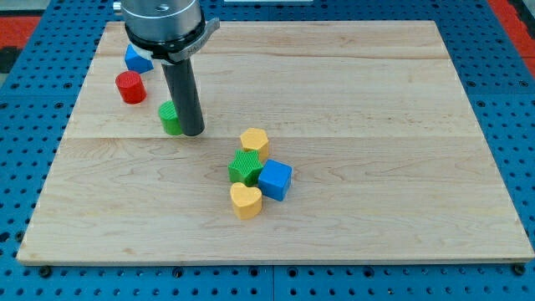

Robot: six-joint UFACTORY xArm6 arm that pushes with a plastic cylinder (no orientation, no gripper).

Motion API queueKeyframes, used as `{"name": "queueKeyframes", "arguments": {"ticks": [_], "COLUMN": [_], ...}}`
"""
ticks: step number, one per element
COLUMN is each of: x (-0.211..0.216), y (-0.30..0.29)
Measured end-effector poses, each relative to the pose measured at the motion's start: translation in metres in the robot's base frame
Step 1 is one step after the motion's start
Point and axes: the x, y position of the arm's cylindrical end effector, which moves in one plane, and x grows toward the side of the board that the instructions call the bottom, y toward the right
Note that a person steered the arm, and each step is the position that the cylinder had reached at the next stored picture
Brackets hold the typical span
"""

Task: Place the green circle vertical to the red circle

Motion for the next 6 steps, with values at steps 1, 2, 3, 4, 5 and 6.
{"name": "queueKeyframes", "arguments": {"ticks": [1,2,3,4,5,6], "x": [-0.01,-0.015,-0.023,-0.026,-0.032,-0.033], "y": [0.01,-0.024,-0.055,-0.059,-0.067,-0.068]}}
